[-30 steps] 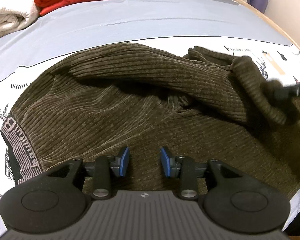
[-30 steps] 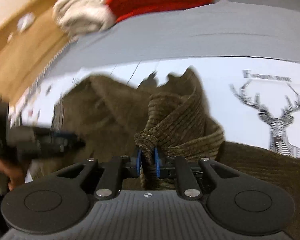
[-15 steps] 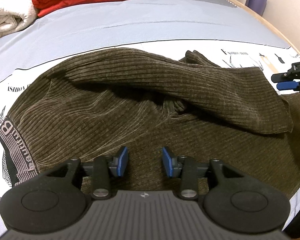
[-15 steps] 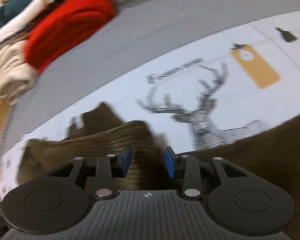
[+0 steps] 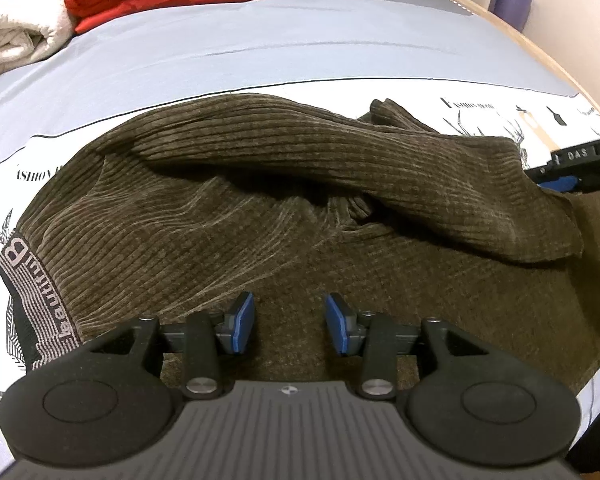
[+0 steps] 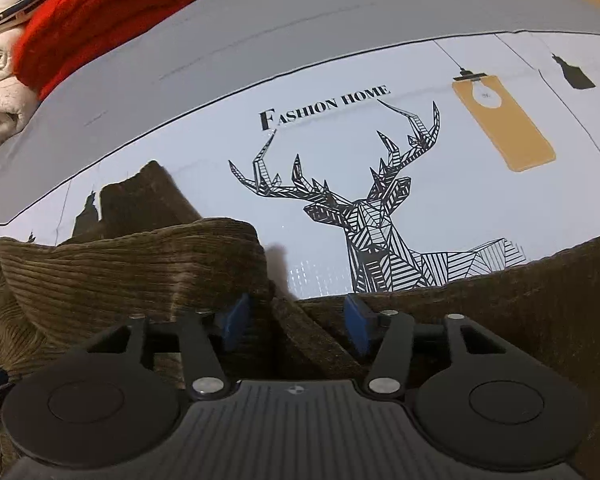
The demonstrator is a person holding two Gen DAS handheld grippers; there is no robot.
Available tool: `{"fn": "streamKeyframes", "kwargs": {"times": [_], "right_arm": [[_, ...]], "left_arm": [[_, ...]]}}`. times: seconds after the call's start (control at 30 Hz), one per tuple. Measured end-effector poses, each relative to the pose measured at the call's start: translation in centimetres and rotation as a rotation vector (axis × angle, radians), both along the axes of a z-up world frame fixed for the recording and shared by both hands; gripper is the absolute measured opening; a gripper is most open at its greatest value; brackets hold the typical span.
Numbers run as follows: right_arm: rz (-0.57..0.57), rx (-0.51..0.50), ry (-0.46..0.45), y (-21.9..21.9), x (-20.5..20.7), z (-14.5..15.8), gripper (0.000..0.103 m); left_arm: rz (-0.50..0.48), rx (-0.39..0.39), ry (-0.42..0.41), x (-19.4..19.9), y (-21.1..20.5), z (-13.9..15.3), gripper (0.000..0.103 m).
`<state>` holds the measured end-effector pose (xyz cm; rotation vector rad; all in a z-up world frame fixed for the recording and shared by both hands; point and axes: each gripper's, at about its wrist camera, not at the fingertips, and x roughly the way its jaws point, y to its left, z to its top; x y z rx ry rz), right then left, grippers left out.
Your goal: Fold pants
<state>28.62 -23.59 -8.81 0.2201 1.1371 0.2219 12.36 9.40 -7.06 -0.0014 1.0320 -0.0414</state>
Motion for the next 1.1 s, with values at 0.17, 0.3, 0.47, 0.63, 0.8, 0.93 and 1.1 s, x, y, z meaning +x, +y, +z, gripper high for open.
{"fn": "streamKeyframes", "kwargs": {"times": [0.17,0.3,0.47,0.63,0.8,0.93,1.1], "right_arm": [[0.152,0.006,-0.028,1.5,-0.2,0.9,0.038],[0.229,-0.002,-0.038,1.4,-0.5,1.8,0.032],[0.161,0.299,-0.008,-2.6,-0.2,2.8,0.030],[0.111,0.323,0.039,-4.8,0.0,1.4,0.023],[0.007,0.197,0.036,-6.7,0.5,0.4,0.024],[0.105,0.169,0.034,-4.7,0.5,0.1,0.024],[0.197,0.075,0.018,-2.1,0.8,-0.1,0.028]], "left_arm": [[0.013,-0.001,0.003,0.0,0.5,0.0,0.045],[0.019,-0.004,0.004,0.1,0.7,0.0,0.046],[0.004,-0.002,0.003,0.3,0.3,-0.1,0.047],[0.001,-0.004,-0.001,0.4,0.0,-0.1,0.048],[-0.011,-0.001,0.000,0.4,-0.4,-0.2,0.048],[-0.014,0.004,0.007,0.3,-0.4,-0.3,0.049],[-0.010,0.005,0.008,0.2,-0.2,-0.4,0.049]]}}
